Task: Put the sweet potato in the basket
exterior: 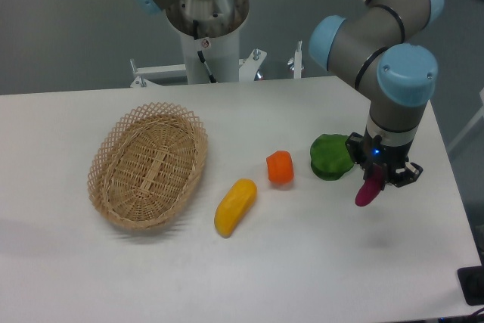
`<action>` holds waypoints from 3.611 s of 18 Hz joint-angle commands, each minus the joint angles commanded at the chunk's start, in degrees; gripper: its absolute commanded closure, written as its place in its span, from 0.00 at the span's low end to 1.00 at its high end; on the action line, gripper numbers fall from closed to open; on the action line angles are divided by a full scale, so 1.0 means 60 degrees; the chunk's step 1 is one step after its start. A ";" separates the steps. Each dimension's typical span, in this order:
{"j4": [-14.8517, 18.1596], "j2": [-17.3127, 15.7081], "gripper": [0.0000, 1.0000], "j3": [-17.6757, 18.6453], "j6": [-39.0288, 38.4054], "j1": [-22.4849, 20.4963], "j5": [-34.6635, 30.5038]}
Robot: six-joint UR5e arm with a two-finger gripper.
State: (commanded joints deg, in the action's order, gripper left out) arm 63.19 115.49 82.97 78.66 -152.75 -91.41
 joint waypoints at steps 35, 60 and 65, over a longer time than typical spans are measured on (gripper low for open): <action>-0.0527 -0.2181 0.74 0.3206 -0.0322 0.2620 0.0645; -0.0483 -0.2476 0.03 0.4951 -0.1933 0.5698 0.0850; -0.0585 -0.2505 0.00 0.4747 -0.2139 0.5669 0.0719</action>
State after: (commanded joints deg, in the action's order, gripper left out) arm 59.68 100.46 111.45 65.83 -118.74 -87.10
